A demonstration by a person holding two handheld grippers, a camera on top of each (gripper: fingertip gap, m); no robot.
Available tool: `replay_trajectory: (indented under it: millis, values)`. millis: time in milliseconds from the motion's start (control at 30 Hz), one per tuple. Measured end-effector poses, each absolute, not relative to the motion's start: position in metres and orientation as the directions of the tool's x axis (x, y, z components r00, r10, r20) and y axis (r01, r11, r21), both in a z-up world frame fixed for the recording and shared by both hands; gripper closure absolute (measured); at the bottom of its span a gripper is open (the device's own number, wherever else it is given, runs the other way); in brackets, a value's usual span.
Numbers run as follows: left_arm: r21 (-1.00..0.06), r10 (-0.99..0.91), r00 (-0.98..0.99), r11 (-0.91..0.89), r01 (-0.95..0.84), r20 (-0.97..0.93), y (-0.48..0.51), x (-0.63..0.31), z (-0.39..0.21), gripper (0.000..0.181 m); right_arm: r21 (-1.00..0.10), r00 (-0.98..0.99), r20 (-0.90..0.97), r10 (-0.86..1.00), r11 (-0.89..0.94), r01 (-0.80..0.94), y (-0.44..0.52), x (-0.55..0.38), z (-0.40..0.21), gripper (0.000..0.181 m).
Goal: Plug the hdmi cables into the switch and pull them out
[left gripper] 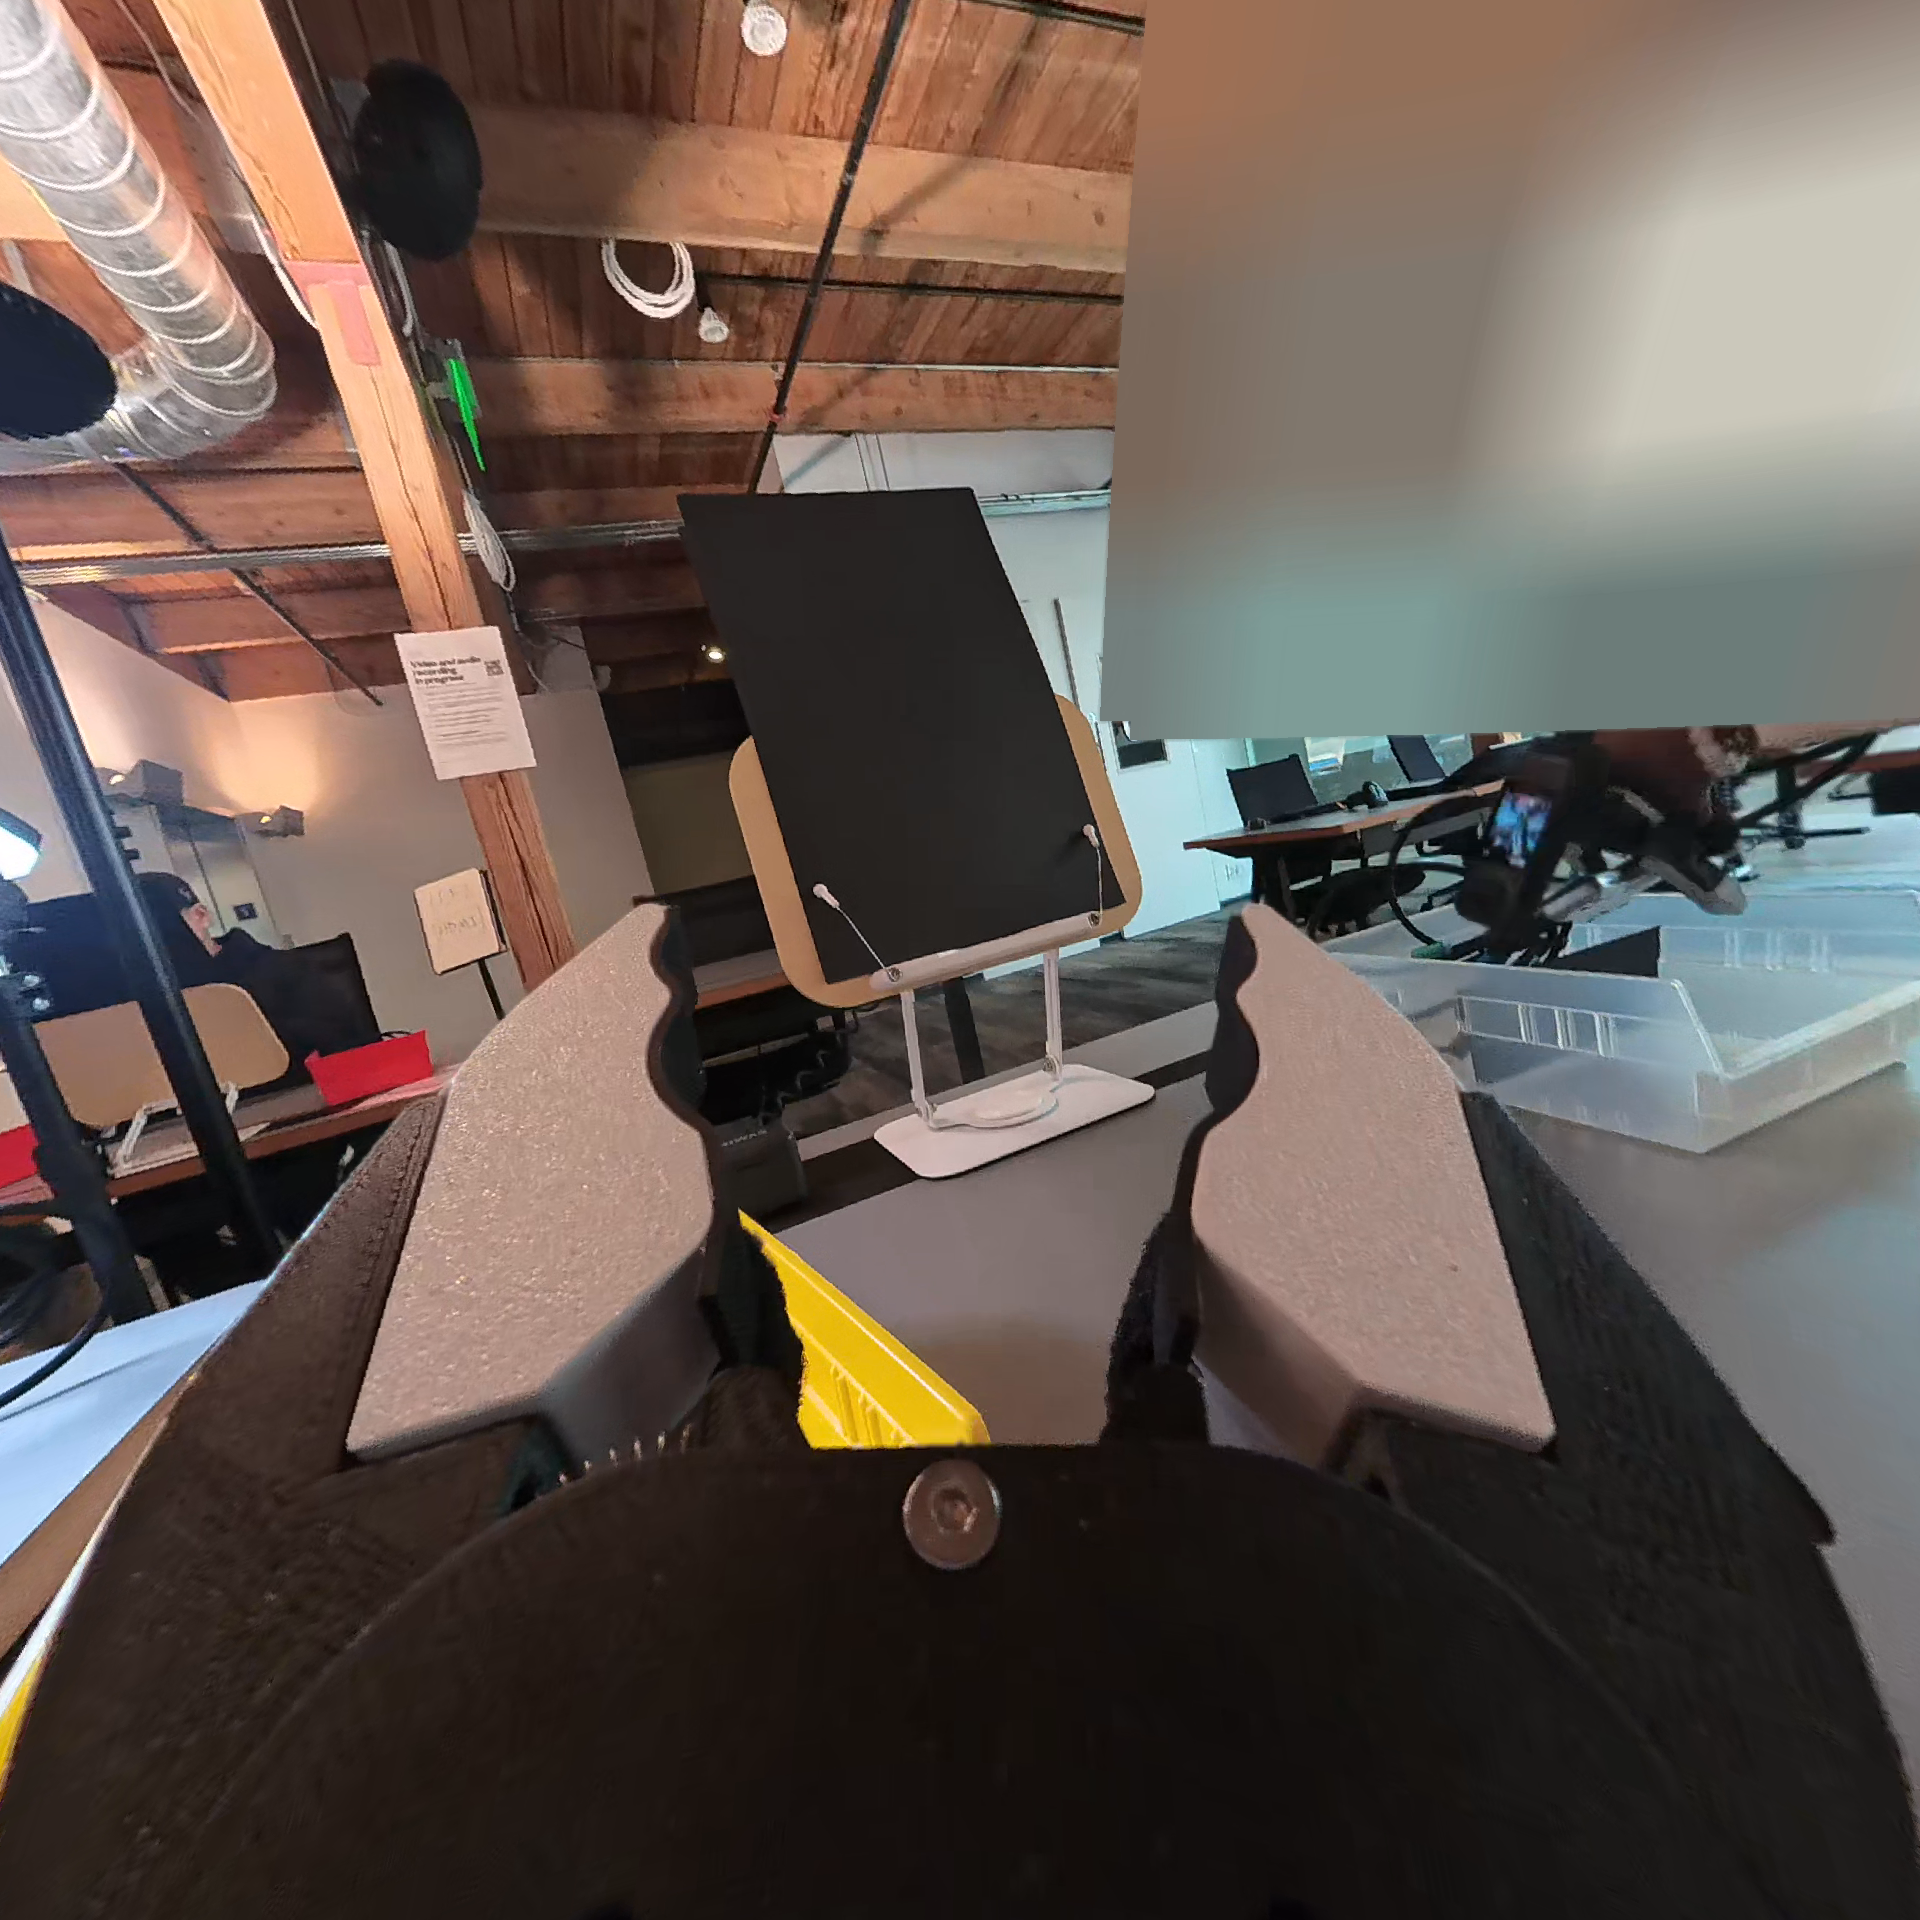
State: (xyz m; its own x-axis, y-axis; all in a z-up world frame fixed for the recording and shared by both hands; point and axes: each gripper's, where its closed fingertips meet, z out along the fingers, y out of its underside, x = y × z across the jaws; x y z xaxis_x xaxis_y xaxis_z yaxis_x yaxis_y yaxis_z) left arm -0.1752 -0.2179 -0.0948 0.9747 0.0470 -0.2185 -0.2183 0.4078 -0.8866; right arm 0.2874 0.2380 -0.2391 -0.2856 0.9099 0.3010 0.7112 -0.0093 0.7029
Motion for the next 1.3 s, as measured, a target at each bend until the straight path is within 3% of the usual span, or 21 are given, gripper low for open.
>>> replay_trajectory:
  millis: [100,167,367,567,733,833,900,1000,1100,1200,1300]
  values:
    - [-0.890,0.007,0.979,0.415,-0.189,-0.205,-0.217,-0.172,-0.094,0.085,0.548,-0.140,0.192,0.971,0.012,0.836,0.200,0.273,-0.243,0.065]
    - [-0.893,-0.036,0.984,0.428,-0.142,-0.174,-0.216,-0.169,-0.093,0.086,0.452,-0.092,0.102,0.990,0.036,0.891,0.179,0.263,-0.240,0.055]
    - [-0.912,-0.127,0.982,0.402,-0.080,-0.142,-0.210,-0.158,-0.098,0.084,0.090,-0.083,-0.300,0.950,0.115,0.989,0.099,0.221,-0.215,0.059]
    - [-0.900,-0.164,0.981,0.436,-0.024,-0.106,-0.214,-0.155,-0.093,0.084,-0.308,-0.283,-0.529,0.800,0.130,0.943,0.038,0.177,-0.178,0.060]
    - [-0.884,-0.164,0.985,0.467,0.021,-0.063,-0.221,-0.161,-0.088,0.085,-0.734,-0.556,-0.443,0.704,0.071,0.676,0.002,0.135,-0.122,0.056]
    - [-0.873,-0.167,0.985,0.486,0.044,-0.043,-0.223,-0.163,-0.085,0.085,-0.955,-0.688,-0.251,0.681,-0.059,0.290,-0.009,0.117,-0.062,0.055]
    - [-0.863,-0.173,0.985,0.500,0.069,-0.022,-0.224,-0.164,-0.082,0.085,-0.982,-0.697,-0.090,0.711,-0.179,-0.056,-0.006,0.119,-0.010,0.056]
    - [-0.861,-0.142,0.990,0.503,0.078,0.007,-0.223,-0.170,-0.079,0.085,-0.835,-0.437,0.038,0.899,-0.212,-0.508,0.024,0.135,0.046,0.054]
    - [-0.887,-0.022,0.999,0.460,0.031,0.023,-0.219,-0.185,-0.082,0.085,-0.781,0.057,-0.013,0.998,0.026,-0.624,0.062,0.149,0.050,0.053]
    - [-0.917,0.116,0.992,0.399,0.004,0.054,-0.215,-0.204,-0.089,0.080,-0.915,0.542,0.058,0.839,0.261,-0.307,0.090,0.160,0.009,0.037]
    - [-0.942,0.221,0.974,0.335,-0.018,0.059,-0.208,-0.215,-0.097,0.058,-0.941,0.786,0.291,0.545,0.310,0.134,0.101,0.189,-0.039,0.033]
